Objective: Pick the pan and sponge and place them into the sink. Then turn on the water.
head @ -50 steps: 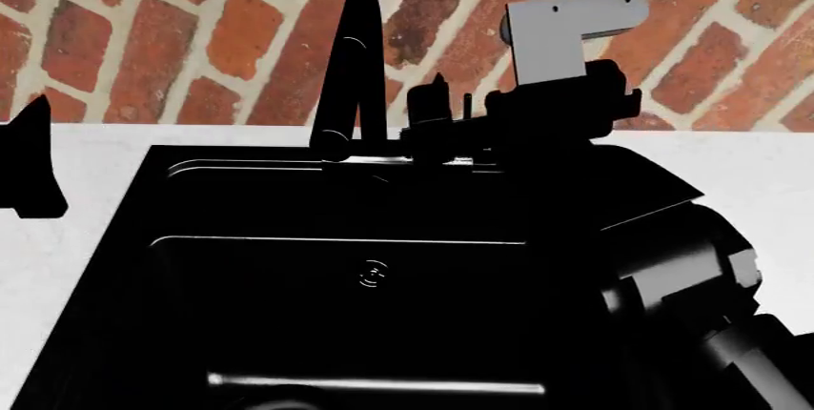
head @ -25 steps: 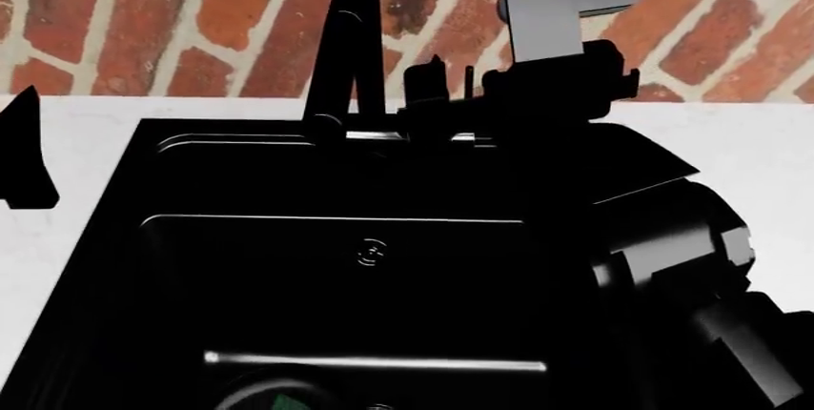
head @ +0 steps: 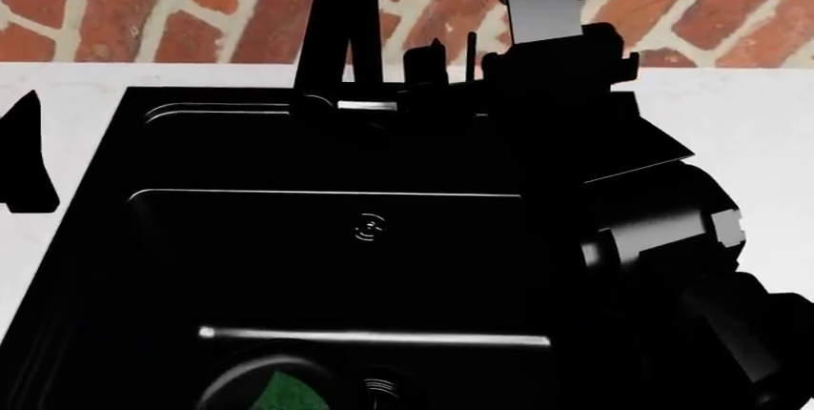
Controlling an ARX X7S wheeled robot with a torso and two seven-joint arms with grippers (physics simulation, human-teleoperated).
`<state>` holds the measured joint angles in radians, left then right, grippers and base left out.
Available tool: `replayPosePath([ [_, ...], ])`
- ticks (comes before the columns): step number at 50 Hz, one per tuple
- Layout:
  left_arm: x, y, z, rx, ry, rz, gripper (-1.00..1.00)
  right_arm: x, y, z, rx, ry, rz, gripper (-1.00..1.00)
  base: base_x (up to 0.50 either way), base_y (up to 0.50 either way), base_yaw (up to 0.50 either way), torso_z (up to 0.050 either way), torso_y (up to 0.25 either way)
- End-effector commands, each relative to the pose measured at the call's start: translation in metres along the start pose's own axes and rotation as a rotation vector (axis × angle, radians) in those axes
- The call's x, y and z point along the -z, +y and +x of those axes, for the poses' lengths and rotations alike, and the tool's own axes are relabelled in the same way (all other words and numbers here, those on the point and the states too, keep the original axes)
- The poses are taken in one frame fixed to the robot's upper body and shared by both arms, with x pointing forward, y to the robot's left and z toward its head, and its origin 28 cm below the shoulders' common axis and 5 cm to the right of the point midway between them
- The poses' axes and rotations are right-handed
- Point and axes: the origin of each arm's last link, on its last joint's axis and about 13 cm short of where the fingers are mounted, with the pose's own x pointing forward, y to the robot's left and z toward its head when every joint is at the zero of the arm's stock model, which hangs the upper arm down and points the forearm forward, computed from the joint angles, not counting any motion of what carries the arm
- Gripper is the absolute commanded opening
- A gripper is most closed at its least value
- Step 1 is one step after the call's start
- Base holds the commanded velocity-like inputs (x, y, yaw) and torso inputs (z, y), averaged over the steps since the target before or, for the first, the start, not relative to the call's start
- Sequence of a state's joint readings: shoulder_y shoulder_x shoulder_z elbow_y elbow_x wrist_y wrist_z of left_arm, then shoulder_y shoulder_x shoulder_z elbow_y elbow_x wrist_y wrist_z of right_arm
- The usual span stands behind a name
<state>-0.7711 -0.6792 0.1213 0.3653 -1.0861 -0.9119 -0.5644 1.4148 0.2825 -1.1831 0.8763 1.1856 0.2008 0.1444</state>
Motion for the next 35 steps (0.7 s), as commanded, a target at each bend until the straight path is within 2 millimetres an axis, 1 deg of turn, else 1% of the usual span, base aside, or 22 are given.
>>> replayPosePath([
  [1,0.001,-0.001,0.001,0.001,0.001,0.003,1.00,-0.002,-0.001,0.001,0.007,-0.003,0.004,1.00,0.00,0.00,0.00,0.005,-0.080],
  [11,0.001,0.001,-0.001,0.000,0.001,0.003,1.00,-0.005,-0.001,0.002,0.009,-0.012,0.006,1.00,0.00,0.00,0.00,0.004,-0.080],
  [18,0.002,-0.004,0.001,0.000,0.002,0.007,1.00,-0.010,-0.001,0.003,0.007,-0.021,0.008,1.00,0.00,0.00,0.00,0.004,-0.080],
  [35,0.003,0.001,-0.002,0.002,0.002,0.002,1.00,-0.021,-0.003,0.003,0.030,-0.041,0.012,1.00,0.00,0.00,0.00,0.004,-0.080],
])
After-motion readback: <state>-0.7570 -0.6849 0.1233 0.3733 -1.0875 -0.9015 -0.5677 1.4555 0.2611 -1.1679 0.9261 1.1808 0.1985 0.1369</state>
